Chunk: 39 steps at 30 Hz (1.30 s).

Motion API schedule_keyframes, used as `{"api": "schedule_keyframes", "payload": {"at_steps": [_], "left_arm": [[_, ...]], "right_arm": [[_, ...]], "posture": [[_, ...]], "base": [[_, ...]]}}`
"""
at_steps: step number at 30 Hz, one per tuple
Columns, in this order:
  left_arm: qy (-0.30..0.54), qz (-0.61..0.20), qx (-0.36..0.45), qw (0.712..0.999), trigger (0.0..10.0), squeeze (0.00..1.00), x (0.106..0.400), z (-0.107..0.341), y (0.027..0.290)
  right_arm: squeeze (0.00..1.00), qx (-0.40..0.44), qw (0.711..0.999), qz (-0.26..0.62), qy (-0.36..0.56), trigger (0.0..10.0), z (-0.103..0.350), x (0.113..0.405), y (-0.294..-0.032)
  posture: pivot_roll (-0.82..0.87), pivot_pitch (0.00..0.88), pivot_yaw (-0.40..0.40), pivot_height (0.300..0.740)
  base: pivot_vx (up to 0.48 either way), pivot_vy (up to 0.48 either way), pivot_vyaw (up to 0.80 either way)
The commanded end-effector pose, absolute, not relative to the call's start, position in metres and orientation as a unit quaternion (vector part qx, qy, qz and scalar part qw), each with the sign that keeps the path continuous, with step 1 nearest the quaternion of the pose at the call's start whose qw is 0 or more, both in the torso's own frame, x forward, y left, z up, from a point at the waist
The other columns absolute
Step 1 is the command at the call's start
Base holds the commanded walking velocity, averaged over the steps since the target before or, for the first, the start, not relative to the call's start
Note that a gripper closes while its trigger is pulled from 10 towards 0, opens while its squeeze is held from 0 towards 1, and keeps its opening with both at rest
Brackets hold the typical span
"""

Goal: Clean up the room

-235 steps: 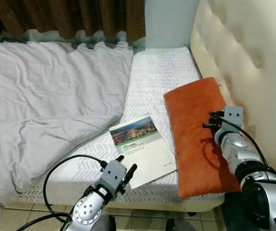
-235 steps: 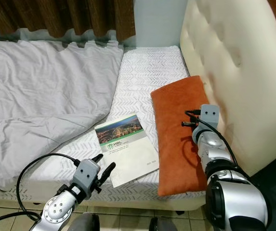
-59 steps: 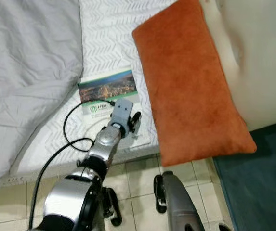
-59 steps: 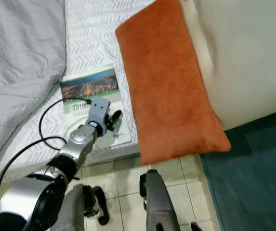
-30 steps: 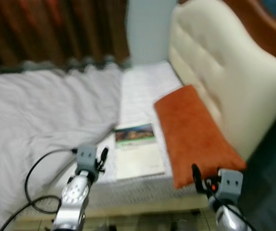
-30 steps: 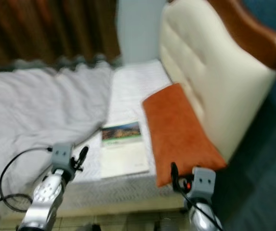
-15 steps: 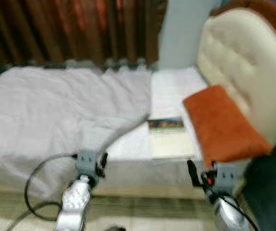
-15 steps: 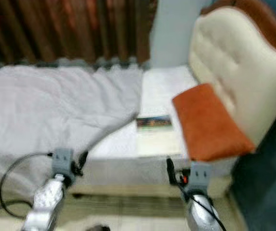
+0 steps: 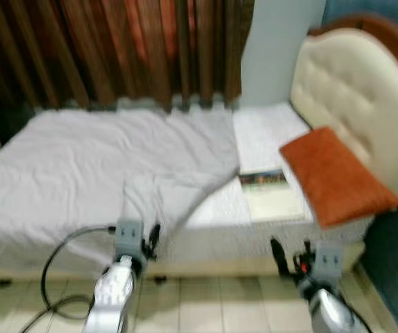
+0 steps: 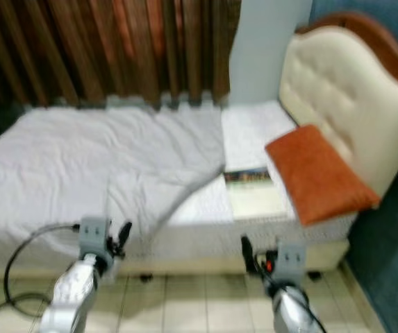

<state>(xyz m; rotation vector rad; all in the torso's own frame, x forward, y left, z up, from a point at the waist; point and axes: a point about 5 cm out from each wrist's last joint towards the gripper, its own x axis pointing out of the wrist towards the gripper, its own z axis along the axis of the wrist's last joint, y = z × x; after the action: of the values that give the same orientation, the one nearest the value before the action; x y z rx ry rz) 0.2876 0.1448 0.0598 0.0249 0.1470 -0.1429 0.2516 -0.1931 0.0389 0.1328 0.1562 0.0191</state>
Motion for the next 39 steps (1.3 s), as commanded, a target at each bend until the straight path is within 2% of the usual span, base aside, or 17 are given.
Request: {"api": "schedule_keyframes", "payload": {"at_steps": [1,4,10,18,39], "left_arm": [[0.069,-0.064,0.034,0.995,10.0,0.00,0.287,0.063,0.155],[0.066,-0.056,0.042,0.995,10.0,0.00,0.288,0.064,0.157],[0.058,-0.052,0.057,0.995,10.0,0.00,0.293,0.069,0.158],[0.060,-0.054,0.052,0.995,10.0,0.00,0.297,0.072,0.156],[0.061,-0.057,0.058,0.995,10.0,0.00,0.301,0.075,0.154]], "right_arm": [[0.00,0.081,0.993,0.023,0.078,10.0,0.039,0.253,-0.187],[0.00,0.085,0.993,0.026,0.079,10.0,0.039,0.254,-0.186],[0.00,0.080,0.993,0.053,0.065,10.0,0.043,0.261,-0.178],[0.00,0.060,0.994,0.066,0.061,10.0,0.046,0.266,-0.175],[0.00,0.047,0.994,0.068,0.066,10.0,0.045,0.270,-0.179]], "posture": [[-0.03,0.000,0.014,0.740],[-0.03,0.000,0.013,0.740],[-0.02,0.000,0.011,0.740],[-0.01,0.000,0.006,0.740],[-0.02,0.000,0.014,0.740]], "base": [[0.000,0.480,0.00],[0.000,0.480,0.00],[0.000,0.000,0.00],[0.306,0.370,0.00],[0.305,0.371,-0.80]]}}
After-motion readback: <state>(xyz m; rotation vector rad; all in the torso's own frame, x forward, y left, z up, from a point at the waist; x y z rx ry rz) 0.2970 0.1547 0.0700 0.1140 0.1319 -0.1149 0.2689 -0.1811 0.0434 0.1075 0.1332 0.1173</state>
